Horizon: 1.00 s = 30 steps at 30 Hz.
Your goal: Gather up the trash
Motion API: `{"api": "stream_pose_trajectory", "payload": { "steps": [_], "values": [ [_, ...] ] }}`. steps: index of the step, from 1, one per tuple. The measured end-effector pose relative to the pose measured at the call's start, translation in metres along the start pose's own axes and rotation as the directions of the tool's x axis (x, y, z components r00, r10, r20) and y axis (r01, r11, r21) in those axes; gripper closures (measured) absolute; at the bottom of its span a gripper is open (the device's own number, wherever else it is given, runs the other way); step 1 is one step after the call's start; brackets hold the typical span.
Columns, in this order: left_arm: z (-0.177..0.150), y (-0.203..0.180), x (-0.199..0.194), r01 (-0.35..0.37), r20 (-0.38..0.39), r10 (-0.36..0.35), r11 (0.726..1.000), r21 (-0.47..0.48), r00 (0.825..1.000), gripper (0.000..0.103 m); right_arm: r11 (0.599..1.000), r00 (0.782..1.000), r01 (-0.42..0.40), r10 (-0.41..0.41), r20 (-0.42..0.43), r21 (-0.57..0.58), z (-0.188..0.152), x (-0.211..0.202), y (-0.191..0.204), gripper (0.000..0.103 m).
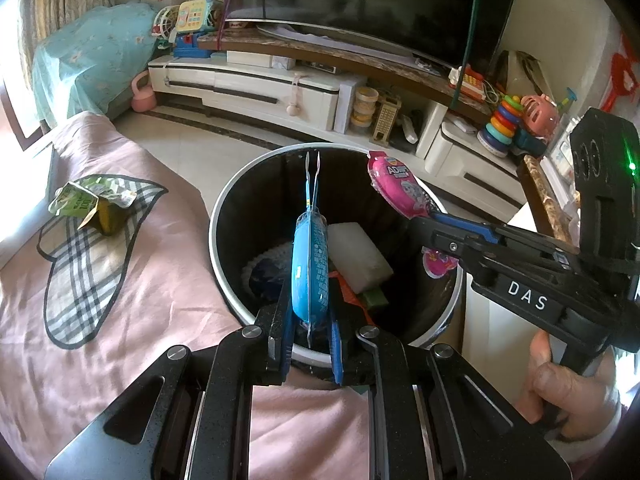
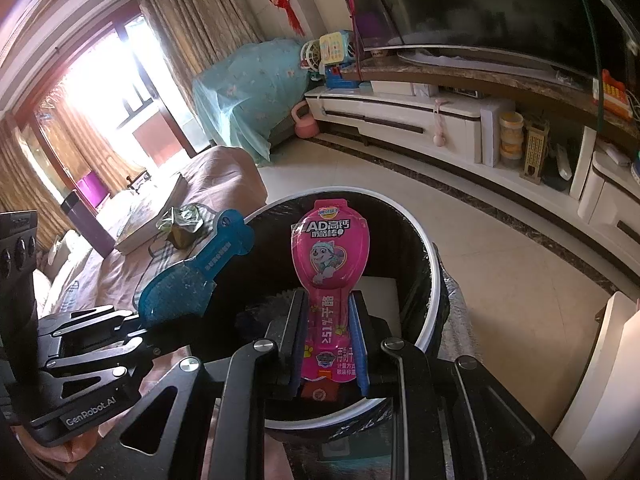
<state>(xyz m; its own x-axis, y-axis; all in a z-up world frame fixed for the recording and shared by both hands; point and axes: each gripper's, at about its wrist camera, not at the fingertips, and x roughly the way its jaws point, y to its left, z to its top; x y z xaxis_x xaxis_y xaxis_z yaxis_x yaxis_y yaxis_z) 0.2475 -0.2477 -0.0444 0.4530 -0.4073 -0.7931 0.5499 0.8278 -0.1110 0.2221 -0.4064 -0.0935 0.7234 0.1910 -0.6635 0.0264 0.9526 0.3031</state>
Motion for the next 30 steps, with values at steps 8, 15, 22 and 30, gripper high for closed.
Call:
{"api": "stream_pose_trajectory", "payload": {
  "steps": [8,15,22,30],
  "values": [
    [0.002,-0.004,0.003,0.000,-0.009,0.000,1.000,0.007,1.000,0.089,1.000,1.000,0.000,0.000,-0.002,0.004,0.001,0.000,-0.002,0.083],
    [-0.003,0.004,-0.010,-0.024,0.018,0.025,1.000,-0.019,1.000,0.049,0.999,1.000,-0.031,0.031,0.004,0.037,0.003,-0.003,-0.006,0.059],
    [-0.027,0.027,-0.043,-0.003,0.080,0.013,0.993,-0.116,0.997,0.035,0.995,0.992,-0.075,0.067,0.107,0.069,-0.007,-0.040,0.004,0.022],
    [-0.073,0.041,-0.092,-0.011,0.168,0.046,0.978,-0.207,0.985,0.021,0.990,0.978,-0.101,0.082,0.191,0.094,-0.033,-0.077,0.030,0.000]
  ]
}}
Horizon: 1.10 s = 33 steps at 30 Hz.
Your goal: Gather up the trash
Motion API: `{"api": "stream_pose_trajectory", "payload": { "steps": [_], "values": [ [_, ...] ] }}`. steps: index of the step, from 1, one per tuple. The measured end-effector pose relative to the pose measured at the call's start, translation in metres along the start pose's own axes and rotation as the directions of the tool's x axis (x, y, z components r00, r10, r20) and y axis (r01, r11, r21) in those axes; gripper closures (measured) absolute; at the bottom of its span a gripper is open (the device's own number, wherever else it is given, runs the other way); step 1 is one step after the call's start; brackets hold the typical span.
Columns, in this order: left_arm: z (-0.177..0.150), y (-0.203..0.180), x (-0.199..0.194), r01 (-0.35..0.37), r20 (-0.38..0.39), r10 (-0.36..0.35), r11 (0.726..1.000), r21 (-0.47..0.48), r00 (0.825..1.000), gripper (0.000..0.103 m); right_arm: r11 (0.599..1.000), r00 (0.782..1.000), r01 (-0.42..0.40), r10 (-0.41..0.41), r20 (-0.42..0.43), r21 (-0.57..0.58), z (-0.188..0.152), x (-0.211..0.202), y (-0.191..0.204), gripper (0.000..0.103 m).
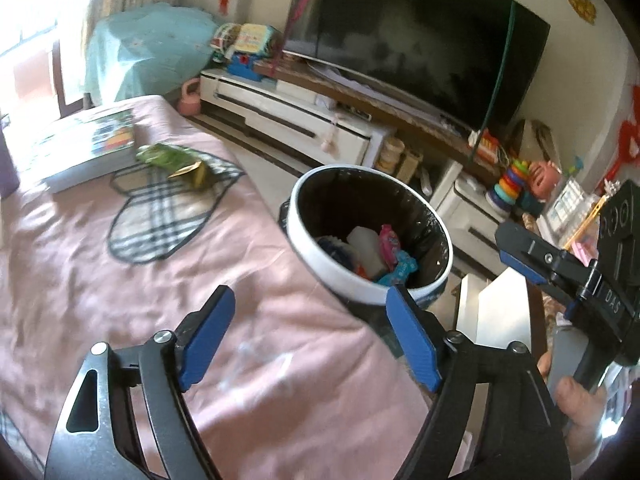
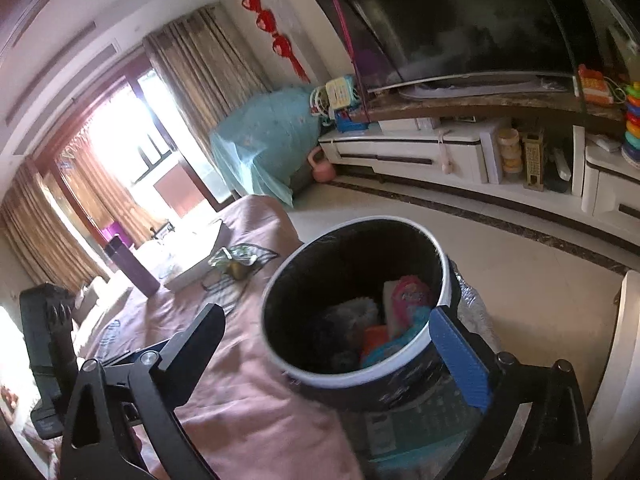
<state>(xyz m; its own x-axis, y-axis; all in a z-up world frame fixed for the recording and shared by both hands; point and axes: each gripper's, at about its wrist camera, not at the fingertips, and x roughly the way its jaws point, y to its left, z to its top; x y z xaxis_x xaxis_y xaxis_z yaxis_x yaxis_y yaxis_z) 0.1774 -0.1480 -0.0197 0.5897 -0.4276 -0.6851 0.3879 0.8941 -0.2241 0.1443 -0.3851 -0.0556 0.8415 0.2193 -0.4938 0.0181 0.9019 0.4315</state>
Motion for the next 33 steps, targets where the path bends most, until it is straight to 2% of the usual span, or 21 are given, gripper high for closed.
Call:
{"api": "stream_pose_trajectory", "payload": {
  "steps": [5,10,14,18,21,23,25,28,33],
  "values": [
    [-0.023,0.016,-0.029,-0.027,0.045,0.028,0.999,-0.035,0.999,0.019,0.999,1.000,0.002,-0.002,0.008,0.034,-0.028,-0.015,0.011,0.000],
    [-0.046,0.024,-0.053,-0.073,0.092,0.075,0.997,-0.032,0.993,0.019,0.999,1.000,0.014,-0.015,0.016,0.038,-0.053,-0.026,0.020,0.000],
    [-0.062,0.023,-0.072,-0.125,0.155,0.128,0.992,-0.026,0.980,0.018,0.999,0.999,0.035,-0.035,0.014,0.007,-0.066,-0.033,0.030,0.000],
    [-0.069,0.019,-0.091,-0.154,0.216,0.151,0.988,-0.005,0.965,0.017,0.997,0.997,0.063,-0.061,0.051,-0.044,-0.069,-0.049,0.045,0.000],
    [-0.072,0.017,-0.108,-0.161,0.270,0.154,0.987,0.001,0.950,0.009,0.991,0.990,0.099,-0.089,0.106,-0.092,-0.068,-0.067,0.060,0.000],
    [-0.076,0.016,-0.120,-0.172,0.312,0.163,0.985,0.000,0.936,0.000,0.976,0.971,0.174,-0.148,0.190,-0.129,-0.067,-0.086,0.072,0.000],
    [-0.081,0.014,-0.127,-0.195,0.346,0.183,0.981,0.000,0.920,0.000,0.956,0.937,0.252,-0.203,0.285,-0.148,-0.070,-0.100,0.081,0.000],
    [-0.089,0.012,-0.132,-0.246,0.379,0.229,0.969,-0.003,0.897,0.000,0.939,0.899,0.307,-0.234,0.371,-0.153,-0.081,-0.111,0.085,0.000],
    [-0.100,0.013,-0.131,-0.283,0.404,0.267,0.959,-0.020,0.875,0.000,0.940,0.885,0.309,-0.228,0.407,-0.146,-0.096,-0.107,0.078,0.000]
  ]
}}
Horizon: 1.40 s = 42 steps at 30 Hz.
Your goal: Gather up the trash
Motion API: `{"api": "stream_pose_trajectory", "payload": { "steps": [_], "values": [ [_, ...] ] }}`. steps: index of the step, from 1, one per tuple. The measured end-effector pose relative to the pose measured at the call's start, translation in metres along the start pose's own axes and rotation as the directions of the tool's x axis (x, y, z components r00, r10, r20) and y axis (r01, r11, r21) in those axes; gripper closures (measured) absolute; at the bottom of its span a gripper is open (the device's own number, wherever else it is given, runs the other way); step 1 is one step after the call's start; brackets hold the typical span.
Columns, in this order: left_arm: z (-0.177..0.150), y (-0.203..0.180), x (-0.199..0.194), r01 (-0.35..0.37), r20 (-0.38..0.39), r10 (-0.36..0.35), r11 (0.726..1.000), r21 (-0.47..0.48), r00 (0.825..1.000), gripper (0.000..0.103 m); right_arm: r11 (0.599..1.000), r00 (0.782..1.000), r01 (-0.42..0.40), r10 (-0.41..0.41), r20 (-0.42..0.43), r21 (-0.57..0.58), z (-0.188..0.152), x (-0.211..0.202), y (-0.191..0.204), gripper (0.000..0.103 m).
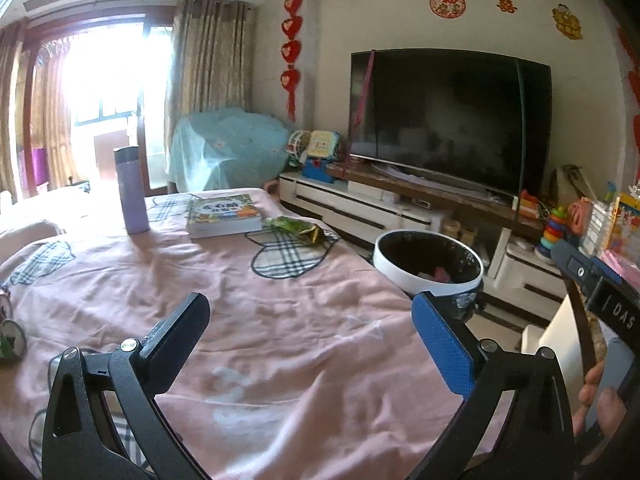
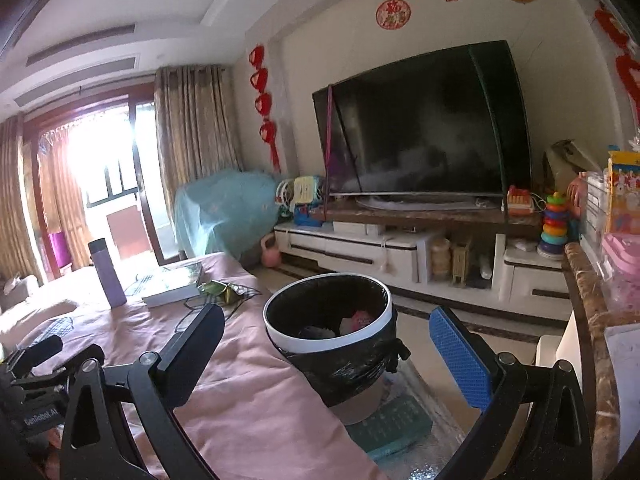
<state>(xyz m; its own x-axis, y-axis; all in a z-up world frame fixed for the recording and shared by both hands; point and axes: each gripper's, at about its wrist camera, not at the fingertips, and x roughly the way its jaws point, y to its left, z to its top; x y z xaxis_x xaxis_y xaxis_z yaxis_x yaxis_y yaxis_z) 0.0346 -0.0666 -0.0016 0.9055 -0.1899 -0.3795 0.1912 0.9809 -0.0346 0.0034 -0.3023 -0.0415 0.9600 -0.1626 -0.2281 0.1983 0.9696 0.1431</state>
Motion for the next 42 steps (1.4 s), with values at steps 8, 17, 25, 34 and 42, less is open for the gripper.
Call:
{"api": "stream_pose_trajectory", "payload": {
  "steps": [8,17,25,34,42],
  "values": [
    [-0.010,0.001,-0.001,-0.056,0.023,0.056,0.998,0.019,0.998,0.000,0.999,1.000,0.005,-0.005,-0.005,-0.041,-0.011,0.003,0.011,0.000],
    [-0.012,0.001,-0.005,-0.090,0.040,0.089,0.996,0.022,0.995,0.000,0.999,0.998,-0.010,0.007,-0.065,-0.047,-0.019,0.012,0.013,0.000],
    [-0.012,-0.002,-0.004,-0.092,0.037,0.091,0.995,0.030,0.995,0.000,0.999,0.997,-0.015,0.011,-0.083,-0.040,-0.022,0.014,0.011,0.000],
    [-0.013,-0.001,-0.004,-0.094,0.043,0.093,0.995,0.028,0.995,0.000,0.999,0.996,-0.023,0.019,-0.091,-0.040,-0.024,0.016,0.015,0.000],
    [-0.013,-0.002,-0.006,-0.095,0.047,0.093,0.995,0.032,0.995,0.000,0.999,0.996,-0.027,0.023,-0.089,-0.041,-0.024,0.016,0.016,0.000]
  ]
}}
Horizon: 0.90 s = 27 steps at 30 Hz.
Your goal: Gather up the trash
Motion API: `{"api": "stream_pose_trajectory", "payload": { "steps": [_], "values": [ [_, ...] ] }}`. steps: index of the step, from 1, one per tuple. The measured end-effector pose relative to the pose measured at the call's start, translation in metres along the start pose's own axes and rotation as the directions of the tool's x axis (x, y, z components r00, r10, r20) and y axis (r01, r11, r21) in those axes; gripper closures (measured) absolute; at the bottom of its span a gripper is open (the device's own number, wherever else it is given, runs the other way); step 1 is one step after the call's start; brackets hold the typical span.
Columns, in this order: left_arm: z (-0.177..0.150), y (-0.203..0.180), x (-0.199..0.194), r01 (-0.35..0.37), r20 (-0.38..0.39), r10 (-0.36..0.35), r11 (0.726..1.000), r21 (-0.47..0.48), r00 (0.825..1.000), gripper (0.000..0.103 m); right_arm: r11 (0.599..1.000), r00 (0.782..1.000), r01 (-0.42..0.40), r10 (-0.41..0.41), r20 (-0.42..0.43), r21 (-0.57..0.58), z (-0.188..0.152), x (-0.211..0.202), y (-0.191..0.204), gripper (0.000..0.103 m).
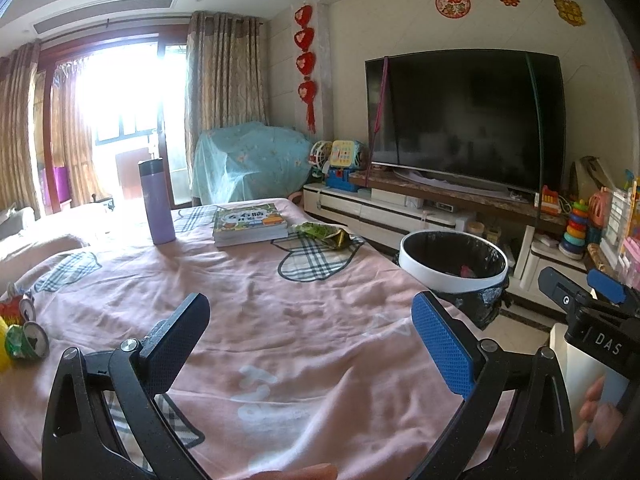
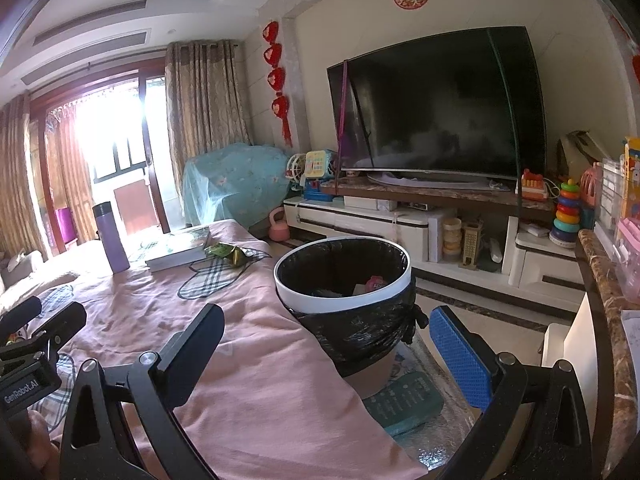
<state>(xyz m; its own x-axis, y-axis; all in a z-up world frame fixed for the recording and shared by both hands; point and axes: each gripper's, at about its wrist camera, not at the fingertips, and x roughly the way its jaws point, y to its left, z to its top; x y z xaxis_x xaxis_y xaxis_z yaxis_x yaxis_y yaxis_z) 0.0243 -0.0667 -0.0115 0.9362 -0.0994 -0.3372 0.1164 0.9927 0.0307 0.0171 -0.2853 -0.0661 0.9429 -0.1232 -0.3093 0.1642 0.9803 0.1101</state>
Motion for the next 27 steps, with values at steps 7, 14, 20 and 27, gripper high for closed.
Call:
{"api": "stream_pose_trajectory", "payload": {
  "steps": [7,14,20,27],
  "values": [
    [0.0002,-0.0004,-0.0021,-0.009,0.013,0.009,1.000,0.008,1.000,0.000,1.000,1.000,-0.006,0.006,0.000,-0.002,0.0006,-0.0002,0.0014,0.000],
    [0.0001,-0.0001,-0.0012,-0.005,0.009,0.005,1.000,0.007,1.000,0.000,1.000,1.000,-0.009,0.009,0.000,0.000,0.0009,-0.0003,0.0019,0.000],
    [-0.0007,-0.0006,0.0000,0.003,0.003,-0.003,1.000,0.012,1.000,0.000,1.000,1.000,-0.016,0.016,0.001,-0.001,0.0013,-0.0008,0.0048,0.000],
    [-0.0017,-0.0005,0.0009,0.007,-0.002,-0.007,1.000,0.009,1.000,0.000,1.000,1.000,-0.027,0.027,0.000,-0.001,0.0014,-0.0008,0.0038,0.000]
  ]
}}
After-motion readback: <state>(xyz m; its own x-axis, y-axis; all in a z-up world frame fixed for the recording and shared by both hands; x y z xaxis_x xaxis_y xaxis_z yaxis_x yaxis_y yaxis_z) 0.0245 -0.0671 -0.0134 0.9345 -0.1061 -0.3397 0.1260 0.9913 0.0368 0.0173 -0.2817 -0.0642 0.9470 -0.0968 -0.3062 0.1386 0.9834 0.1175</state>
